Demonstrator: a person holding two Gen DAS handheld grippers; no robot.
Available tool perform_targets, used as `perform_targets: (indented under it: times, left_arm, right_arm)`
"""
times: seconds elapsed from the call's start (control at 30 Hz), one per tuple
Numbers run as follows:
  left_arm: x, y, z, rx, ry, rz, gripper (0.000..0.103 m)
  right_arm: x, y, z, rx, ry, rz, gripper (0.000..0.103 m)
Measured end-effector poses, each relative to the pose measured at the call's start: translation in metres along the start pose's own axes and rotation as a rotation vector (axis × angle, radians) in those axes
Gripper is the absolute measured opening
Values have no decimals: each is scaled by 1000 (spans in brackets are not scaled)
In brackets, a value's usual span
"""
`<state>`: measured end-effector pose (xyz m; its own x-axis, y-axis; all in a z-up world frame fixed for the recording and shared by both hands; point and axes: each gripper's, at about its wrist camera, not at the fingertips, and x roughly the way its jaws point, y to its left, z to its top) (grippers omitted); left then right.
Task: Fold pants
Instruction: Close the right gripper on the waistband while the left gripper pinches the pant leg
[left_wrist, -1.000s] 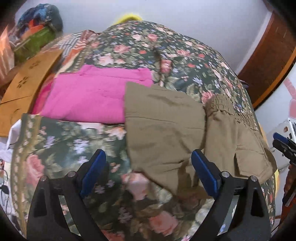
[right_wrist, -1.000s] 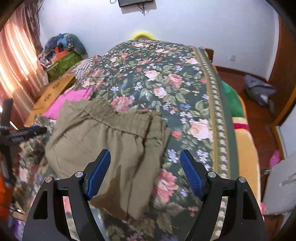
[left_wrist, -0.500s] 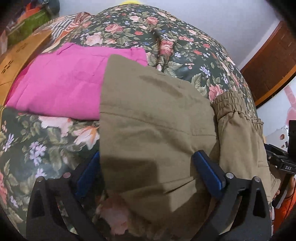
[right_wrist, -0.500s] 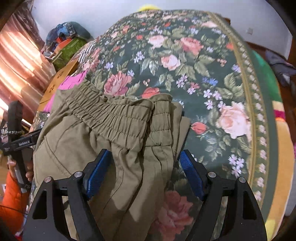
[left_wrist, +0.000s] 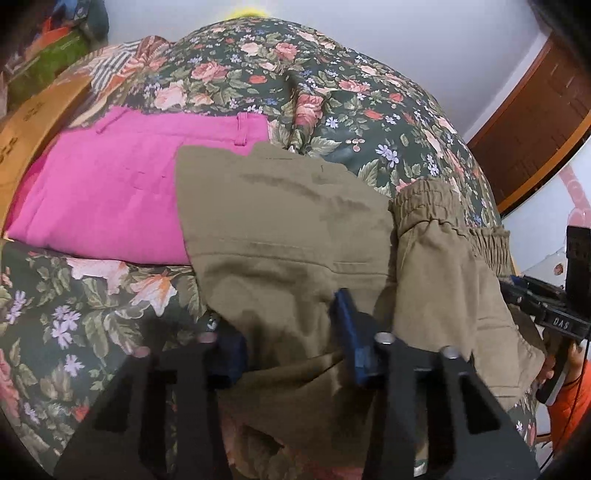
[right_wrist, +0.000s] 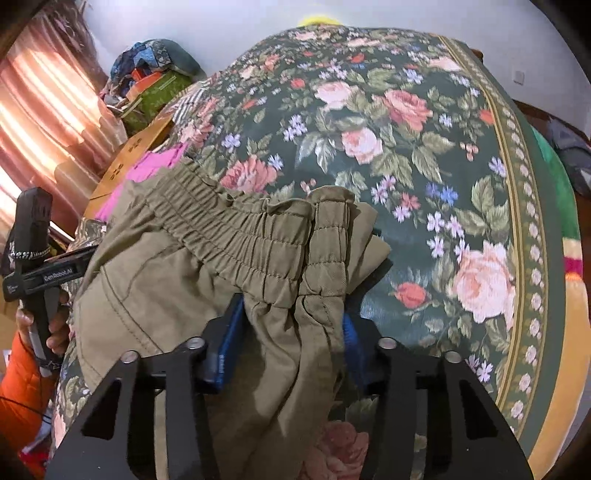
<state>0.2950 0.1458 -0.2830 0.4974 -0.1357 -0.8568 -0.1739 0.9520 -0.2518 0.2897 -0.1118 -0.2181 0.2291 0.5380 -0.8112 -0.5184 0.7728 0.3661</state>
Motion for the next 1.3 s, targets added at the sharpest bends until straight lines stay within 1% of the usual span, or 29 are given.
perform_targets:
  times: [0.03, 0.1, 0.23, 0.3, 0.5, 0.67, 0.83, 1.07, 1.3]
  left_arm:
    - [-2, -1, 0, 5, -3, 9, 29]
    - [-8, 1, 1, 3, -13, 9, 19]
    - [-19, 2, 0, 2, -26, 13, 14]
    - [-26, 1, -1, 13, -35, 13, 10]
    - [-58, -8, -9, 55, -82, 15, 7]
    - [-83, -13, -11, 57, -124, 25, 7]
    - [-107, -12, -9, 65, -168, 31, 6]
    - [-135, 9, 4, 50, -227, 54, 6]
    - [-157, 42, 27, 28, -285, 93, 6]
  right_arm:
    - [-2, 0, 2, 1, -5, 0, 38]
    - [-4, 1, 4, -5, -19, 1, 33]
    - [-11, 7, 8, -11, -46, 22, 26]
    - [-15, 12, 9, -17, -57, 36, 25]
    - [-34, 32, 6, -58, -104, 59, 23]
    - [-48, 50, 7, -86, -134, 73, 22]
    - [-59, 69, 14, -119, -171, 86, 21]
    - [-66, 98, 34, -165, -222, 99, 21]
    - [-53, 128, 63, -201, -256, 120, 21]
